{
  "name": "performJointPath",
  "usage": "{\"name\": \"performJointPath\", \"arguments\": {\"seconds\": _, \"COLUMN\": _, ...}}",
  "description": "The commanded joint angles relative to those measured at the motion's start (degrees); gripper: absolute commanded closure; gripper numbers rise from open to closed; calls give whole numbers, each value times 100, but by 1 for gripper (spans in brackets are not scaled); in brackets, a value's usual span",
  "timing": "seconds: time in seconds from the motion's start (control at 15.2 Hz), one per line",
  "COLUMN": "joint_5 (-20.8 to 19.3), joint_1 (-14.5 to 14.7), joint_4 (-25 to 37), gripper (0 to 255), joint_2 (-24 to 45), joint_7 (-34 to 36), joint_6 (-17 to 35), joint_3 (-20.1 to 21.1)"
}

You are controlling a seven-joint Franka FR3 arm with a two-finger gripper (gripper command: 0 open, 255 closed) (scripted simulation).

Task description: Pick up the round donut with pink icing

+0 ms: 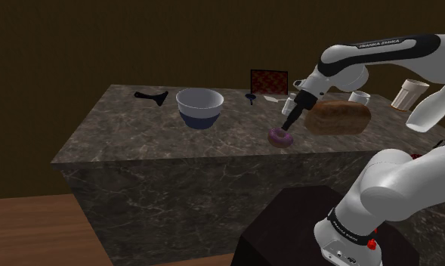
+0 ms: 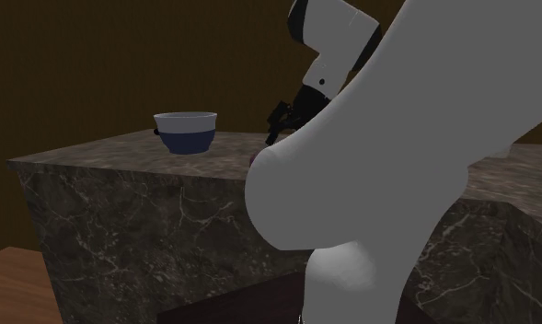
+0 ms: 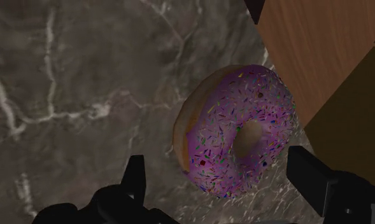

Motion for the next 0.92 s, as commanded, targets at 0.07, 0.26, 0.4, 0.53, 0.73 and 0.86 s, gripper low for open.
{"name": "performJointPath", "arguments": {"seconds": 0.07, "joint_5": 7, "joint_1": 7, "joint_4": -6, "gripper": 255, "joint_2": 16, "joint_7": -11, "joint_6": 22, "joint_3": -5}}
{"name": "performJointPath", "arguments": {"seconds": 0.26, "joint_5": 7, "joint_1": 7, "joint_4": -5, "gripper": 255, "joint_2": 13, "joint_7": -7, "joint_6": 19, "joint_3": -3}}
{"name": "performJointPath", "arguments": {"seconds": 0.4, "joint_5": 7, "joint_1": 7, "joint_4": -6, "gripper": 255, "joint_2": 12, "joint_7": -7, "joint_6": 18, "joint_3": -2}}
{"name": "performJointPath", "arguments": {"seconds": 0.53, "joint_5": 6, "joint_1": 6, "joint_4": -4, "gripper": 255, "joint_2": 14, "joint_7": -9, "joint_6": 17, "joint_3": -4}}
{"name": "performJointPath", "arguments": {"seconds": 0.73, "joint_5": -13, "joint_1": -7, "joint_4": 97, "gripper": 255, "joint_2": -51, "joint_7": 74, "joint_6": -129, "joint_3": 34}}
{"name": "performJointPath", "arguments": {"seconds": 0.86, "joint_5": -27, "joint_1": -16, "joint_4": 207, "gripper": 255, "joint_2": -108, "joint_7": 155, "joint_6": -276, "joint_3": 72}}
